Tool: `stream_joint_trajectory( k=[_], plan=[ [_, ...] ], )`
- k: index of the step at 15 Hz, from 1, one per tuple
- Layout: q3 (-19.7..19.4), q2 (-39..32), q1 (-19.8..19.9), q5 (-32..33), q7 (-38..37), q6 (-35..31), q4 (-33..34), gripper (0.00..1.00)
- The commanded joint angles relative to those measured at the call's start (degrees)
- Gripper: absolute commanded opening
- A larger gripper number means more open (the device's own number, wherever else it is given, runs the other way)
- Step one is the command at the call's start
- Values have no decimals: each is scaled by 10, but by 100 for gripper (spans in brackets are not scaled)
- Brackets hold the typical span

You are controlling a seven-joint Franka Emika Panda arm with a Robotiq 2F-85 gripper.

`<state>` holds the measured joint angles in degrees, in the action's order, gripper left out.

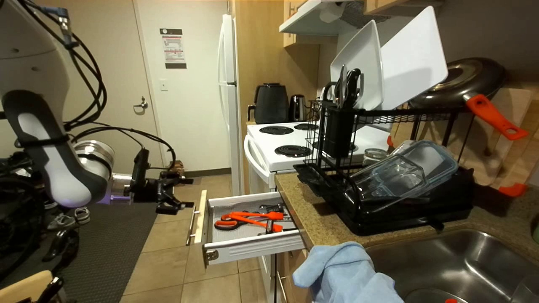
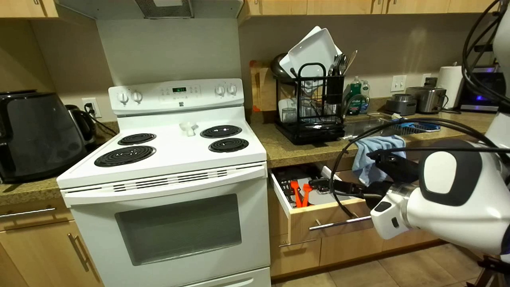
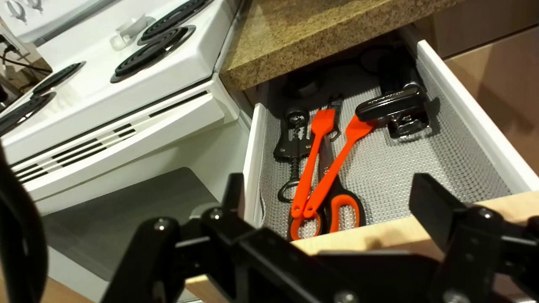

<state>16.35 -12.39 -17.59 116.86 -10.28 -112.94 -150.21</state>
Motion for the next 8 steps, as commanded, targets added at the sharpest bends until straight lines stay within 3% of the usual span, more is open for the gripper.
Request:
stream_joint_trajectory(
  k=[1,8],
  plan=[
    [5,-11,6,33,-26,29,-26,100],
    [9,-24,9,40,-19,24,-55,100]
  ],
)
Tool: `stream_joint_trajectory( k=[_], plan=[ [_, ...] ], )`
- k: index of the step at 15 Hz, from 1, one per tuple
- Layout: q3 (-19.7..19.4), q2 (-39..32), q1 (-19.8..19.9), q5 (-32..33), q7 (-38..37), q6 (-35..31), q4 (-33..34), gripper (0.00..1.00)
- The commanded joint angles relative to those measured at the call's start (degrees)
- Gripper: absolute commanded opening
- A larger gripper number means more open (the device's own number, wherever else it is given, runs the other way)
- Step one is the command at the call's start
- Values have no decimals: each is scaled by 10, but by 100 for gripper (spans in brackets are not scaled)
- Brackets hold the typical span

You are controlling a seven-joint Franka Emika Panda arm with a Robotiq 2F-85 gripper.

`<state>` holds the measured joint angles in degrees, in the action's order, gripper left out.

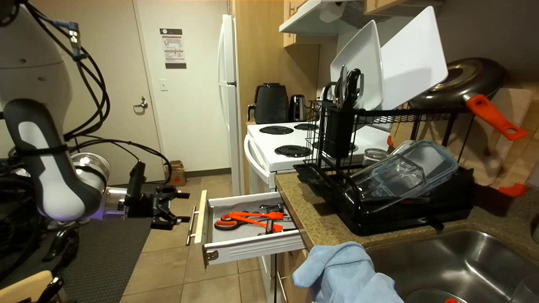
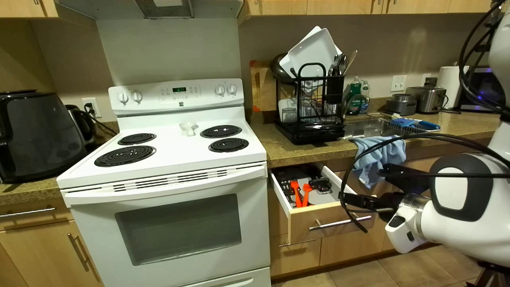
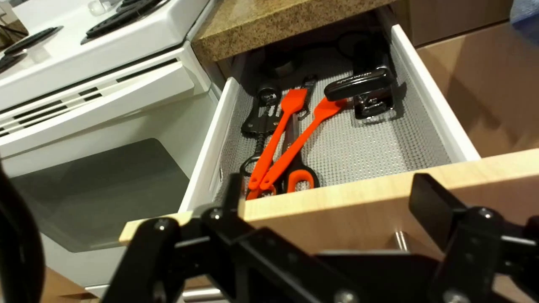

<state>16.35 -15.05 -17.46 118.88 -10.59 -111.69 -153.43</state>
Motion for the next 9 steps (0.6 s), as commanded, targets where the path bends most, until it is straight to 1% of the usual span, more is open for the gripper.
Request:
stream_joint_trajectory(
  k=[1,6,7,8,9],
  plan=[
    [10,2,7,21,-17,13,-27,100],
    [15,-4,5,23,-22,20,-41,100],
    [16,-6,4,22,-23,23,-42,89],
    [16,-10,4,21,-21,26,-42,73],
    [17,-12,4,20,-21,29,-43,67]
  ],
)
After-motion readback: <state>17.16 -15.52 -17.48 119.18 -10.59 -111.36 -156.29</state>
